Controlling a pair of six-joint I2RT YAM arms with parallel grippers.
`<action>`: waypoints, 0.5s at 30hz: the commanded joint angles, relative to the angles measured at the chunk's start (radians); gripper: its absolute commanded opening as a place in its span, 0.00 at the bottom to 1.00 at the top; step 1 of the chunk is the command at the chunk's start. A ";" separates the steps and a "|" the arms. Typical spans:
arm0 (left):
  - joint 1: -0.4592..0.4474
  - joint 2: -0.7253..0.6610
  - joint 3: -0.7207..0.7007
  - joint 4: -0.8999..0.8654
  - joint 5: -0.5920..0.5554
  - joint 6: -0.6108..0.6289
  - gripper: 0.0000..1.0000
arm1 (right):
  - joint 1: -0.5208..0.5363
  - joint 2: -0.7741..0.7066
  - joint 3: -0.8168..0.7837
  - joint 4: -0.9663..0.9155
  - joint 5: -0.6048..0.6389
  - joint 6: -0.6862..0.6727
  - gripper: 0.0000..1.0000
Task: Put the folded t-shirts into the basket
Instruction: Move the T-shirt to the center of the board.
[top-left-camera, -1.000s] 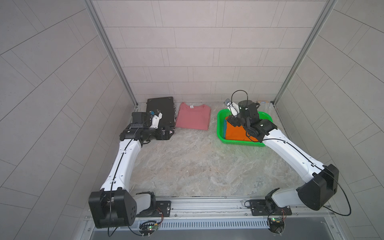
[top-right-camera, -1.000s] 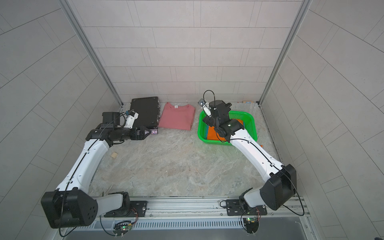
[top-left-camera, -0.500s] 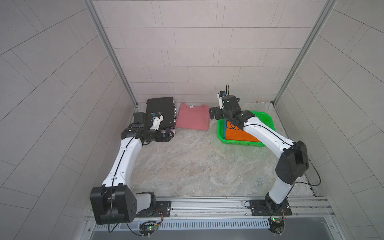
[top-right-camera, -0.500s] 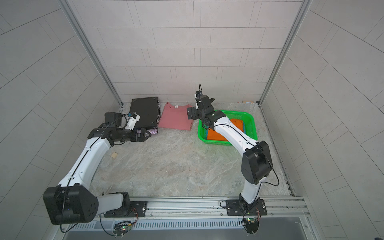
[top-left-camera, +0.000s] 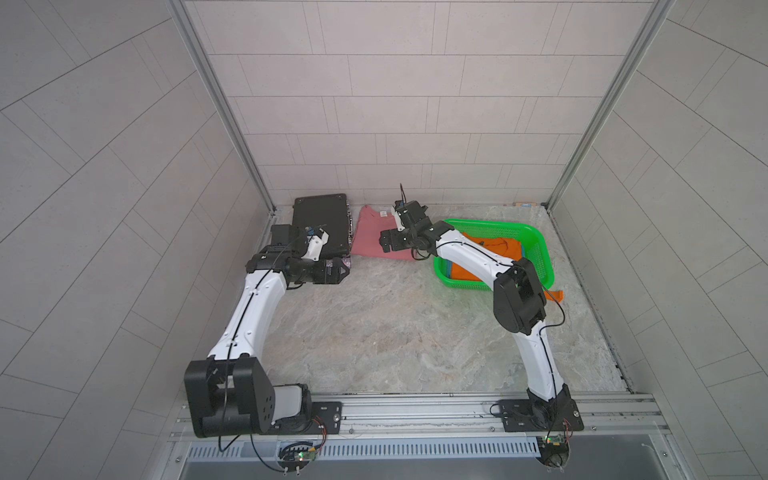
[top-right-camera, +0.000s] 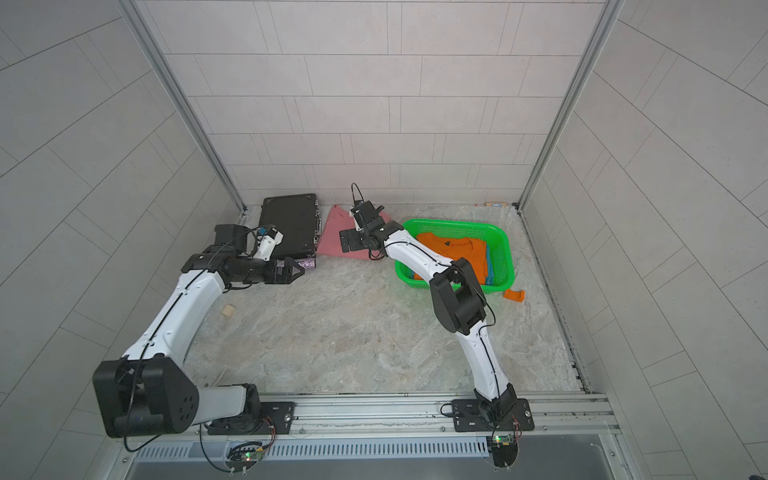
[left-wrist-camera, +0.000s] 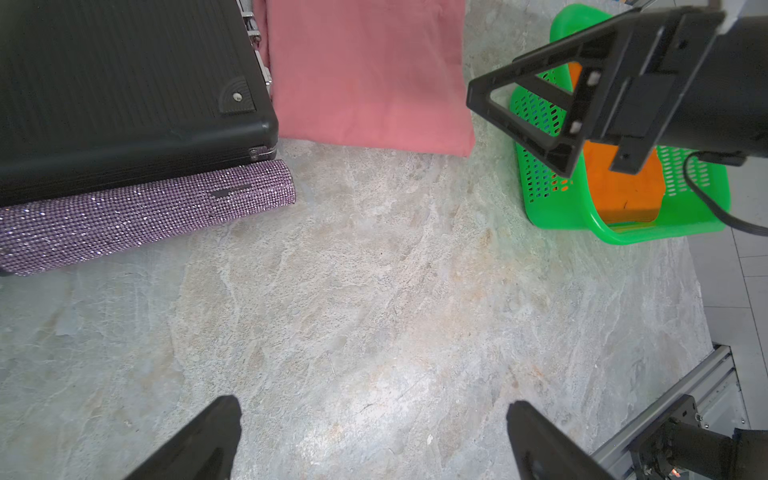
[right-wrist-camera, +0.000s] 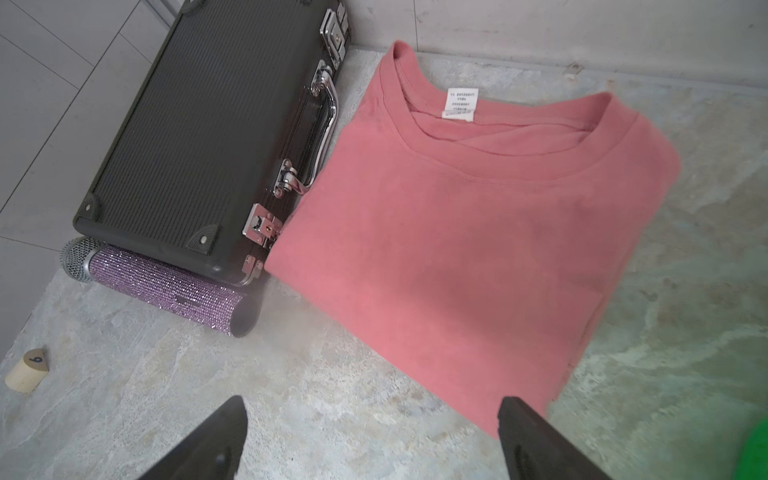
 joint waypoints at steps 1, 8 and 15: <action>0.007 0.011 0.002 -0.012 0.010 0.020 1.00 | -0.004 0.058 0.074 -0.034 0.013 -0.026 0.98; 0.008 0.020 0.003 -0.022 0.009 0.030 1.00 | -0.010 0.167 0.137 -0.026 0.014 -0.042 0.98; 0.009 0.035 0.002 -0.017 0.009 0.025 1.00 | -0.020 0.241 0.175 -0.101 0.062 -0.030 0.98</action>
